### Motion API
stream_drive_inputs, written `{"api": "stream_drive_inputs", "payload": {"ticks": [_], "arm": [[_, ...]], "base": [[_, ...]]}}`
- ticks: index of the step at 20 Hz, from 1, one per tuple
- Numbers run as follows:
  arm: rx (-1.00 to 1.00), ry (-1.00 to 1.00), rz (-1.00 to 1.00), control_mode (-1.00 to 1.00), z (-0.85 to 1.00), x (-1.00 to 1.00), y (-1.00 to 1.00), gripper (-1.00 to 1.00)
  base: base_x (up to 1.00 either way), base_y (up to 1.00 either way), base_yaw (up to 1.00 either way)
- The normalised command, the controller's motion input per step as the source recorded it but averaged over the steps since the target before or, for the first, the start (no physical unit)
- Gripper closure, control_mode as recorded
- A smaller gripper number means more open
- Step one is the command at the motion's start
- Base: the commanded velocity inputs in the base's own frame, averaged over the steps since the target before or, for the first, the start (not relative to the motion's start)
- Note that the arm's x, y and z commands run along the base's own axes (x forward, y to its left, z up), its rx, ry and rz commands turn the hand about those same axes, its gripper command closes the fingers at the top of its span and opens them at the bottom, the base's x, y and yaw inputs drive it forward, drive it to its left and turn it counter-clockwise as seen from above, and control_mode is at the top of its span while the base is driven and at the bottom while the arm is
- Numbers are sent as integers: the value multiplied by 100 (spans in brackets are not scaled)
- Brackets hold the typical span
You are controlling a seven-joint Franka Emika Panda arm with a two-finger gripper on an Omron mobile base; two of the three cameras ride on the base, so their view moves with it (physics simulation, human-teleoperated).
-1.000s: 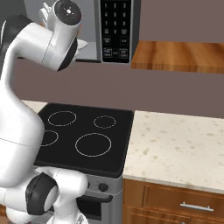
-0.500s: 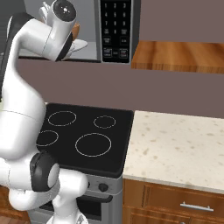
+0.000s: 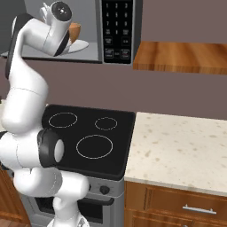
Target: The microwave is finished heating the chicken drumstick and tomato. Take the bowl containing the food and place it on the dining counter.
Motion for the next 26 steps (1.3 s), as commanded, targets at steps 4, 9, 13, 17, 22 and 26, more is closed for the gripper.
{"api": "stream_drive_inputs", "payload": {"ticks": [4,9,13,17,22,26], "arm": [[0,0,0,-100,0,67,16,-100],[0,0,0,-100,0,48,5,-100],[0,0,0,-100,0,41,5,-100],[0,0,0,-100,0,34,8,-100],[0,0,0,-100,0,15,9,-100],[0,0,0,-100,-22,0,3,100]], "base": [[0,0,0],[0,0,0],[0,0,0],[0,0,0],[0,0,0],[0,0,0]]}}
